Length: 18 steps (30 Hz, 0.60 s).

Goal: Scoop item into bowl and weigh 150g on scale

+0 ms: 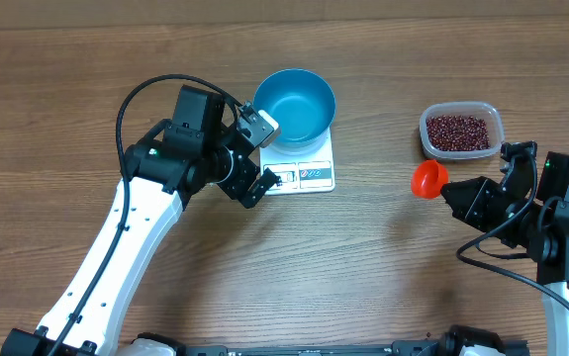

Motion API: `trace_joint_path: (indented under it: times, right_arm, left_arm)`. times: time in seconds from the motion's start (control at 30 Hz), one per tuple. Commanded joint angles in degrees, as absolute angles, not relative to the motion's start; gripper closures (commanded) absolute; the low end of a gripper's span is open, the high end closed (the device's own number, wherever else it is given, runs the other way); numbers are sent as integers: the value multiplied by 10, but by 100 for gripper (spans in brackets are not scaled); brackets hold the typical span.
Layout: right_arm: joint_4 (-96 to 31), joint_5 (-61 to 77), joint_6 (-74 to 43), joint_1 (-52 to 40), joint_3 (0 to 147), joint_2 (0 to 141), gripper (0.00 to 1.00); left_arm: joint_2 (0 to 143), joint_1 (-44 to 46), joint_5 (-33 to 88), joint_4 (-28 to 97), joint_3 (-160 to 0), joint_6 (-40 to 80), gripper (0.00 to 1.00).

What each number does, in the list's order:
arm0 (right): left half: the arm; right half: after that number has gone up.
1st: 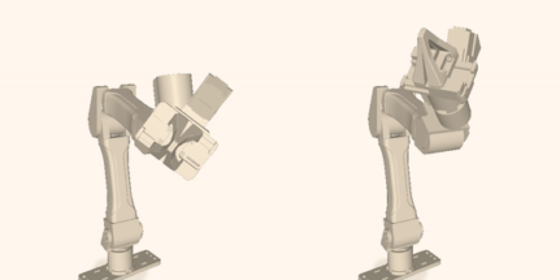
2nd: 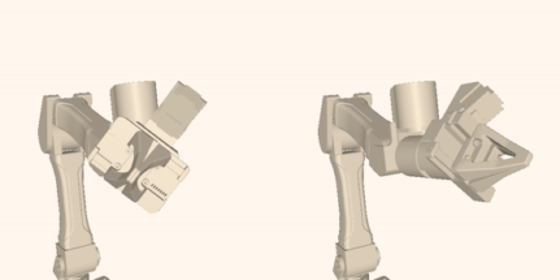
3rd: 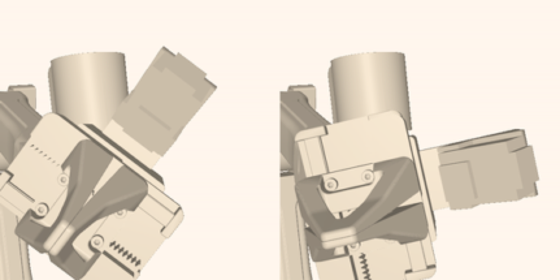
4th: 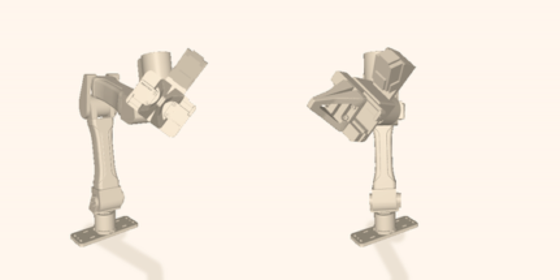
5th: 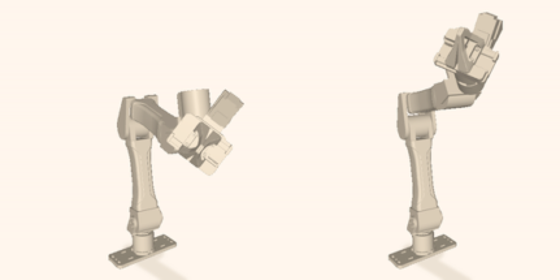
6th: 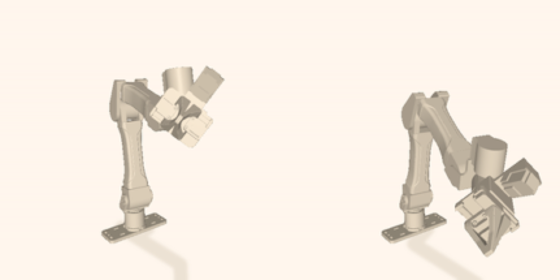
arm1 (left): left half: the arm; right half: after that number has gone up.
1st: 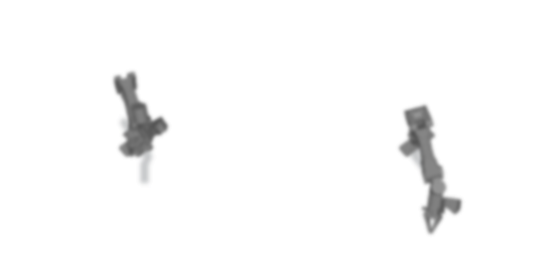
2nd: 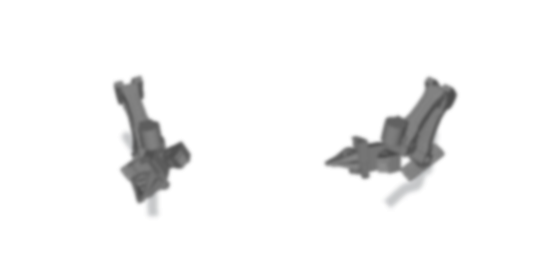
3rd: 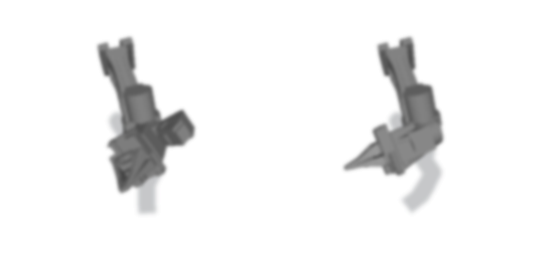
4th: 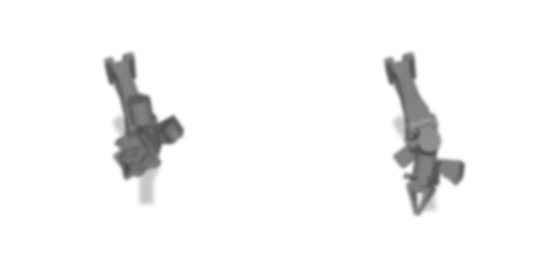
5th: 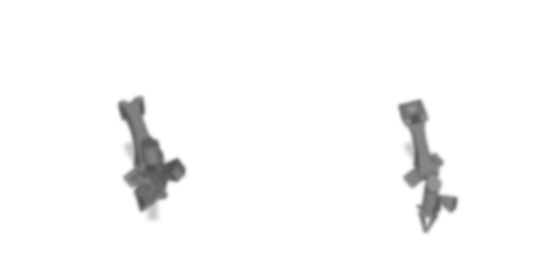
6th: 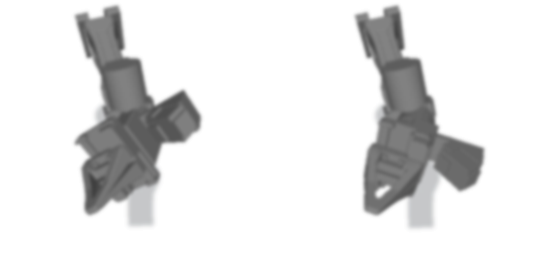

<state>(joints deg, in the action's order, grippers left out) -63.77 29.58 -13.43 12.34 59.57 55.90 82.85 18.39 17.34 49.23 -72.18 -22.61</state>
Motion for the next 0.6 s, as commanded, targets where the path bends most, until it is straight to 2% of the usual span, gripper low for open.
trace_joint_path:
  times: [0.0, 0.57]
  right_arm:
    - [-635, 293, -130, 126, 611, 557, 96]
    - [-636, 294, -130, 126, 611, 557, 96]
  left_arm:
    - [832, 187, 170, 488, -720, -223, 1]
    - [832, 187, 164, 461, -714, -231, 0]
